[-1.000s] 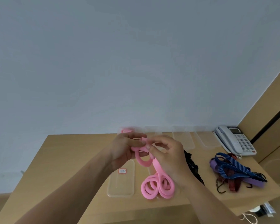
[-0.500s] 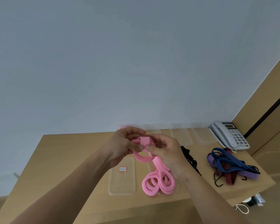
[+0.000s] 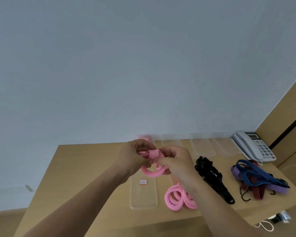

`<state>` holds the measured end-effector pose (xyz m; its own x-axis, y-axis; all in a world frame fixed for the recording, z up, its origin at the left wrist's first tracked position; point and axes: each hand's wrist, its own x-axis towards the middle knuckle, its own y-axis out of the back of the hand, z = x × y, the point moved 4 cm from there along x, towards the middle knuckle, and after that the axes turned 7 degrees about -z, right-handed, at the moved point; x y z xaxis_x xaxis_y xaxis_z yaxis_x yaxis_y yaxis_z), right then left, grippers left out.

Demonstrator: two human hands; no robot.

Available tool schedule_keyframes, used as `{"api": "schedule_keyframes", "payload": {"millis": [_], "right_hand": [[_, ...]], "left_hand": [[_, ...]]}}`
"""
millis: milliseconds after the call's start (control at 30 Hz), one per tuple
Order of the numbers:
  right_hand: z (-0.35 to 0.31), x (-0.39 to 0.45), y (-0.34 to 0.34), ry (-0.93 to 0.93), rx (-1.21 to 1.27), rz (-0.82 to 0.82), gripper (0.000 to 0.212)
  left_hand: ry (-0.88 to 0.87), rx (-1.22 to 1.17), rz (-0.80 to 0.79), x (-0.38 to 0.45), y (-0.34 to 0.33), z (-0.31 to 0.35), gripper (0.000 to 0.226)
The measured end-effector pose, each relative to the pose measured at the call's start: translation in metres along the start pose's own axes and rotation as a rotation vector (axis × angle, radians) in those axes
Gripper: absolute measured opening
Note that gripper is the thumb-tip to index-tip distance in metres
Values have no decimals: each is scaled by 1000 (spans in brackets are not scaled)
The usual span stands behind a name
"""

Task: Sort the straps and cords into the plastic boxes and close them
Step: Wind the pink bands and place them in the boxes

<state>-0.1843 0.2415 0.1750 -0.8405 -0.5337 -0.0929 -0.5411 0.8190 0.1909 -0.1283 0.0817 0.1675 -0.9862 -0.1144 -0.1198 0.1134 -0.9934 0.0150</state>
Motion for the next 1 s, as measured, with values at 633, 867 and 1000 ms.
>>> {"api": "schedule_keyframes", "payload": {"millis": [633,867,1000], "right_hand": [[45,16,-30,-156,31,6,21],[50,41,-37,-123,-20,-151,39],[53,59,-31,-39,-107,-168,44]], "left_hand": [[336,-267,-176,4,35,-50,13],[348,-252,-88,22,45,-62,20],[341,-237,-139,38,44,-59,24]]}}
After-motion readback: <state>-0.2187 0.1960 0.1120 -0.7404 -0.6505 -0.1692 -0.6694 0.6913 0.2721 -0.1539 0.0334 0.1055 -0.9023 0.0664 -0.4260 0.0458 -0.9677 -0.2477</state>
